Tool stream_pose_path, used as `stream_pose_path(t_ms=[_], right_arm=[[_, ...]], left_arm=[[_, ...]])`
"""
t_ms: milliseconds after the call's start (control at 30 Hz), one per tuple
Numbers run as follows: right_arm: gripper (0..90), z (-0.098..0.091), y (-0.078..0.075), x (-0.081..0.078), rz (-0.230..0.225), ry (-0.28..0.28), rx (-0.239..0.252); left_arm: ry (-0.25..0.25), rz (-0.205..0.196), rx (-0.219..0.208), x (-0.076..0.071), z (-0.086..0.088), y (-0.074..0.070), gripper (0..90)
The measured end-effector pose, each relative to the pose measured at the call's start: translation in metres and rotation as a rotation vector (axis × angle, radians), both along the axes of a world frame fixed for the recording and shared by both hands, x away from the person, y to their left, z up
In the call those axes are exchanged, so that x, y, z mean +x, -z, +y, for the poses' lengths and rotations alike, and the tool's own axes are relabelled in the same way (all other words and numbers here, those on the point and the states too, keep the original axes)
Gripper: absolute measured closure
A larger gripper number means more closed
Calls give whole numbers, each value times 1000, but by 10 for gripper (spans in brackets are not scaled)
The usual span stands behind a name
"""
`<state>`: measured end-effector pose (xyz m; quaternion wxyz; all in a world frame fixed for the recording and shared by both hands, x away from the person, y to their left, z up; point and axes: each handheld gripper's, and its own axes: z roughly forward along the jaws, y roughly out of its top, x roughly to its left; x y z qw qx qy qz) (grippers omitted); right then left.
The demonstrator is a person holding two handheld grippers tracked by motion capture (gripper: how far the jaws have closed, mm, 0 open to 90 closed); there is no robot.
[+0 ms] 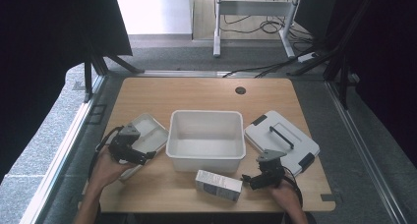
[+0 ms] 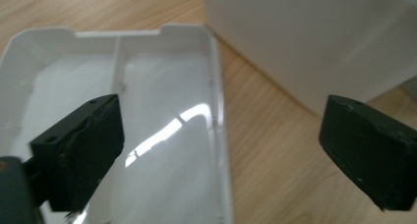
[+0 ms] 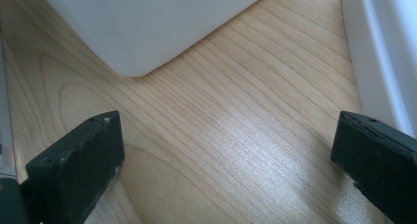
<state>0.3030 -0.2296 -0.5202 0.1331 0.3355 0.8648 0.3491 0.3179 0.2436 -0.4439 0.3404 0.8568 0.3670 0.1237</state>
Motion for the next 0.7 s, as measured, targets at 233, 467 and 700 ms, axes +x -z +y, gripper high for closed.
stream_pose_path(t_ms=[233,467,700], right_arm=[[0,0,0,0,0,0,0],[0,0,0,0,0,0,0],[0,0,0,0,1,0,1]], left_arm=[[85,-34,-15,-24,-24,7,0],[135,-47,12,-34,-41,30,0],[160,-44,17,-42,-56,54,0]])
